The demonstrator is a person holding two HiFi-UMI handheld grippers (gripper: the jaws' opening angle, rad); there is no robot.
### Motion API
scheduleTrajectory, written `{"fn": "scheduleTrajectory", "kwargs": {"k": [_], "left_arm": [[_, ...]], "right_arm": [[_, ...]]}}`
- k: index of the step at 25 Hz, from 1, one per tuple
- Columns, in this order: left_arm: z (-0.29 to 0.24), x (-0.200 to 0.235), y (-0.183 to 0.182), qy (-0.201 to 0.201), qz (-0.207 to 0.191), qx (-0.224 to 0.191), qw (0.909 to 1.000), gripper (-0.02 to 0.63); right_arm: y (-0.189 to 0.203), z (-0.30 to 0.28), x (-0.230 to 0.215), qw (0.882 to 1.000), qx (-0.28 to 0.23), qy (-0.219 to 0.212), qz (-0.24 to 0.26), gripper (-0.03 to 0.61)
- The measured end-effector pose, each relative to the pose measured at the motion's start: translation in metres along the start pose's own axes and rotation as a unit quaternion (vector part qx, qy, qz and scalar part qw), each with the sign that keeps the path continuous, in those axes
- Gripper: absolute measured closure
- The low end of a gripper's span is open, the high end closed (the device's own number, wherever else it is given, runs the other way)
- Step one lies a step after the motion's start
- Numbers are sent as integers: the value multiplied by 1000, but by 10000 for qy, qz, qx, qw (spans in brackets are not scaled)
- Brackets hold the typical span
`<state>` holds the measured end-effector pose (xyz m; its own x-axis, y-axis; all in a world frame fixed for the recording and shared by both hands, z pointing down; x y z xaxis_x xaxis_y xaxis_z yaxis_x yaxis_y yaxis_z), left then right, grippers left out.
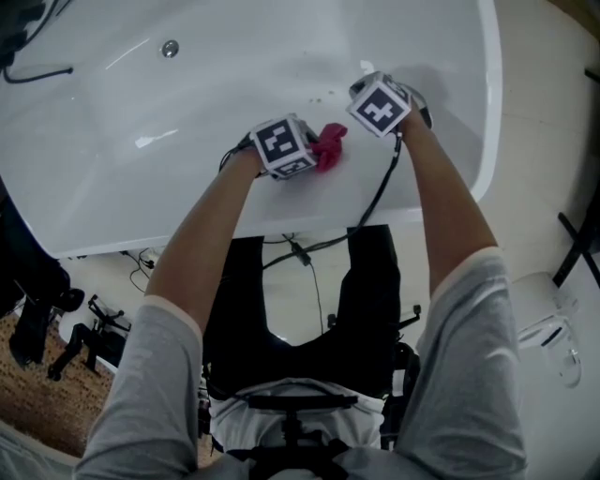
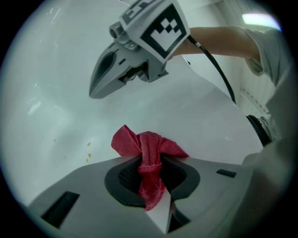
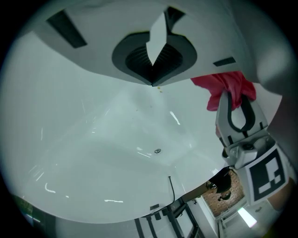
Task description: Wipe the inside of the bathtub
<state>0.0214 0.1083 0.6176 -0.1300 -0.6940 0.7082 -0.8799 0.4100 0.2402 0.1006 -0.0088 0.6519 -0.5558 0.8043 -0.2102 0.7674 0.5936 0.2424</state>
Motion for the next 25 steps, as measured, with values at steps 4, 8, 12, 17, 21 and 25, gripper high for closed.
{"fn": "scheduleTrajectory", "kwargs": {"k": [4, 8, 12, 17, 21, 25], "left_arm": [[-15, -4, -28, 103, -412, 177, 9989, 537], [-13, 3, -17, 89, -355, 277, 9989, 537], [0, 33, 43, -170, -4, 825, 9964, 537], [6, 53, 71, -104, 471, 672, 9966, 537], [-12, 48, 35, -1, 350, 261, 9990, 537], [-34, 36, -17, 192, -97, 134, 9997, 537]], "right_arm": [[-6, -6, -5, 9997, -84, -63, -217, 569], [-8, -9, -7, 9997, -86, -123, -182, 569], [-10, -14, -6, 9997, -101, -189, -108, 569], [-7, -25, -5, 9996, -20, -292, -27, 569], [-1, -33, -6, 9995, 58, -302, -25, 569], [2, -39, -9, 9993, 97, -357, -81, 569]]}}
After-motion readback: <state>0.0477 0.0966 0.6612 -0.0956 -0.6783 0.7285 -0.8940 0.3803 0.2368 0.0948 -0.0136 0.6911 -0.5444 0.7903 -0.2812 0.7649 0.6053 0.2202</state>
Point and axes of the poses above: the fingertips, and each gripper's own axes: z backward along the fingers, x to its left, y out of its underside, the point moved 3 cm from there along z, backward along the fingers, and after that the axes turned 5 degrees about z, right-handed, at the moved point
